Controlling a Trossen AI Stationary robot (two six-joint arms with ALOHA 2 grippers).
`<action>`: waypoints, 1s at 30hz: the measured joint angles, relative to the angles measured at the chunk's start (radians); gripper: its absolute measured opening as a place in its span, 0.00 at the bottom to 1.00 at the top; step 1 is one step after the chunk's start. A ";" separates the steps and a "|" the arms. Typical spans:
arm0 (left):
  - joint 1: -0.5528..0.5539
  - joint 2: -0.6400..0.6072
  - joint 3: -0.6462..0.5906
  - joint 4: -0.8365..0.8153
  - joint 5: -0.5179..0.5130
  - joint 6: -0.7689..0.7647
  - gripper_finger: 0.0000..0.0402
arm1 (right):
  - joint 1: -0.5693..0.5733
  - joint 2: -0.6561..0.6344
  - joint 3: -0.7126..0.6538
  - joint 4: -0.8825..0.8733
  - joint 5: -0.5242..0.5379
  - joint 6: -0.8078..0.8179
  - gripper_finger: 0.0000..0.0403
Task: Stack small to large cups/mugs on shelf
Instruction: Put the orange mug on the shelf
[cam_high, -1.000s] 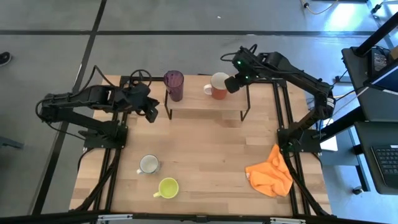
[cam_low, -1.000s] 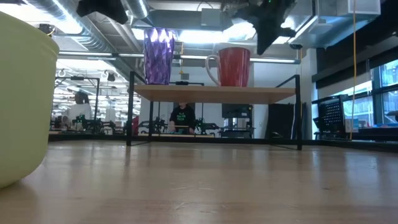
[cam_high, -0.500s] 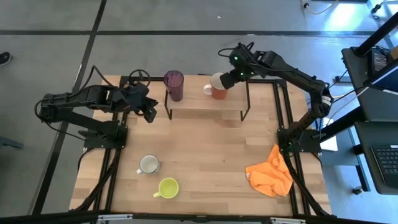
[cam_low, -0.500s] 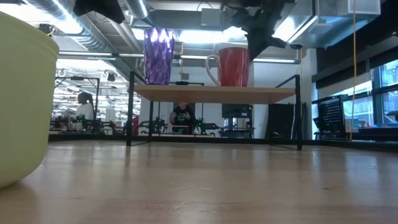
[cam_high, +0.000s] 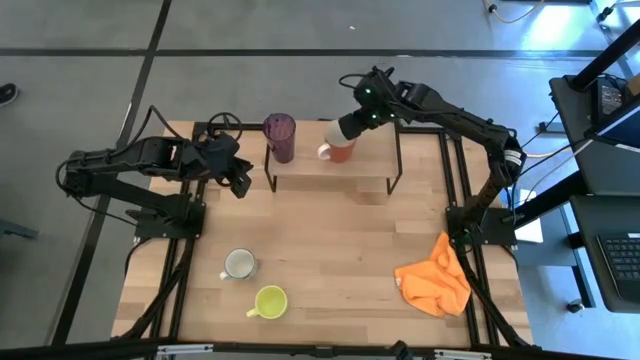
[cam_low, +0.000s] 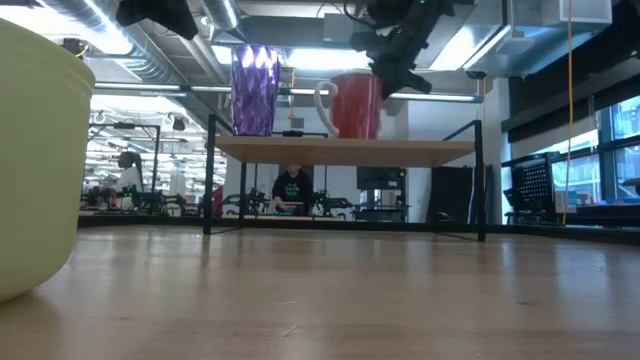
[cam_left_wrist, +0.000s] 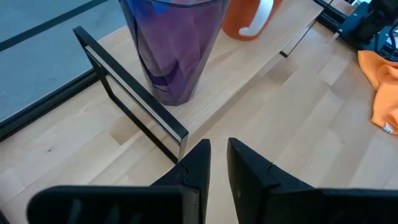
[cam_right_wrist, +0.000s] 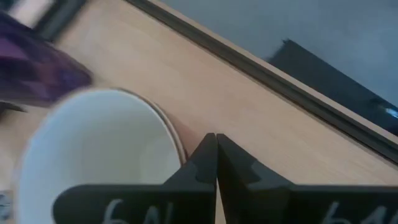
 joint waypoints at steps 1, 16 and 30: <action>0.000 0.000 0.000 0.000 0.000 0.000 0.12 | 0.000 0.000 0.000 0.020 -0.013 0.000 0.01; 0.000 0.000 0.000 -0.017 0.024 0.000 0.12 | -0.022 0.000 0.000 -0.070 0.103 -0.007 0.01; -0.001 0.001 0.000 -0.019 0.025 0.002 0.12 | 0.081 -0.050 0.001 -0.250 -0.001 -0.003 0.01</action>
